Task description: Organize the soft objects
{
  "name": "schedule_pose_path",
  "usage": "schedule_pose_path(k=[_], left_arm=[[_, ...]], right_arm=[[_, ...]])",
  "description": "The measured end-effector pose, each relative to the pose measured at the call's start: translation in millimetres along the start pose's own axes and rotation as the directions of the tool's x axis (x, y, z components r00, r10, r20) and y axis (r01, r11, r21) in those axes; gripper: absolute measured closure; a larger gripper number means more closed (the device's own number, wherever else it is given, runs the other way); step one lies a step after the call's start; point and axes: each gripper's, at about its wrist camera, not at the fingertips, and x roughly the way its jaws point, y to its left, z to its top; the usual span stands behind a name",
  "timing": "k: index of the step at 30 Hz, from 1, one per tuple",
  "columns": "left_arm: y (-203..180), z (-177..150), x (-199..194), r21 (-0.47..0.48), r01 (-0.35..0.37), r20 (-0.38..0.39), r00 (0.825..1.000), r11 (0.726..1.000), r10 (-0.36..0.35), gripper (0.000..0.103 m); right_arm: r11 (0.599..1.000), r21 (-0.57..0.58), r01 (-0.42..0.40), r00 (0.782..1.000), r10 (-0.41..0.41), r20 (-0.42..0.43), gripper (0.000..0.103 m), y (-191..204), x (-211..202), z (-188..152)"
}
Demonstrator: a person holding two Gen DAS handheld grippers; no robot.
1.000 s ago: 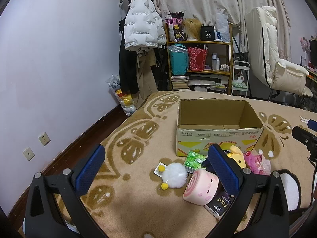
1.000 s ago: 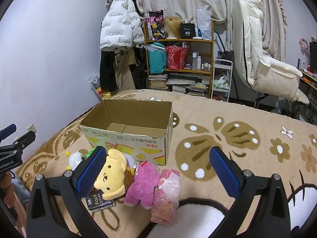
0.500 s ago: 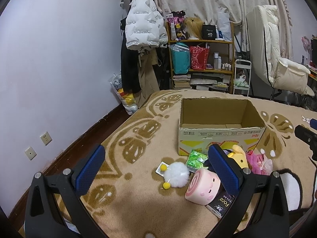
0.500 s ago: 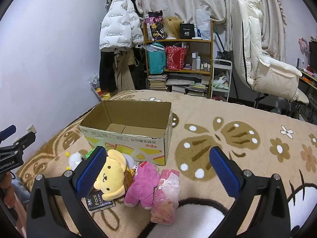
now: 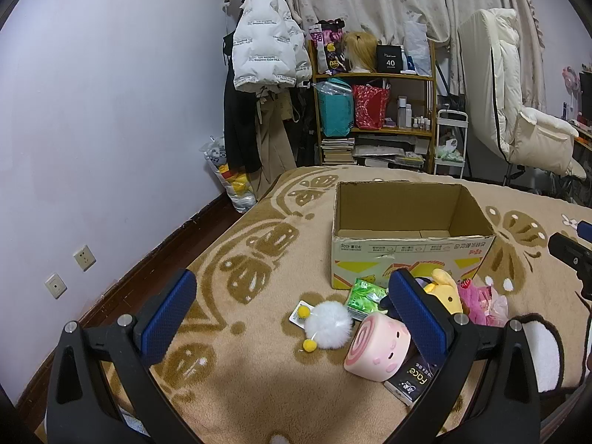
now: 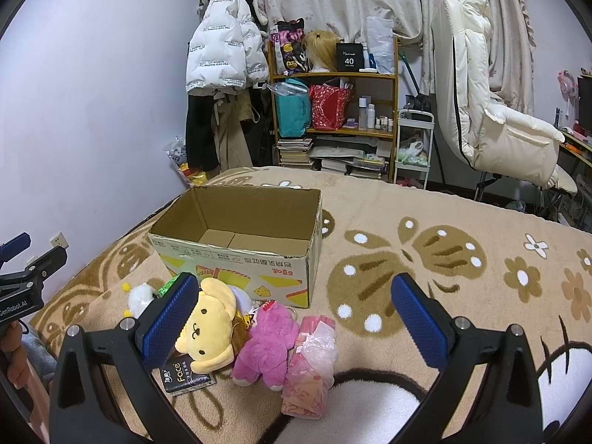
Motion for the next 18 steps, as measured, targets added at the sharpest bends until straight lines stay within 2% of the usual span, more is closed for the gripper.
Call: schedule_pose_path(k=[14,18], left_arm=[[-2.9,-2.1,0.7,0.004,0.005,-0.022,1.0,1.0,-0.005,0.0],[-8.2,-1.1,2.0,0.035,-0.005,-0.042,0.999,0.999,0.006,0.0]], right_arm=[[1.0,0.0,0.003,1.0,-0.003,-0.003,0.0,-1.3,0.6,1.7],[1.0,0.008,0.005,1.0,-0.005,-0.021,0.0,-4.9,8.4,-10.0]])
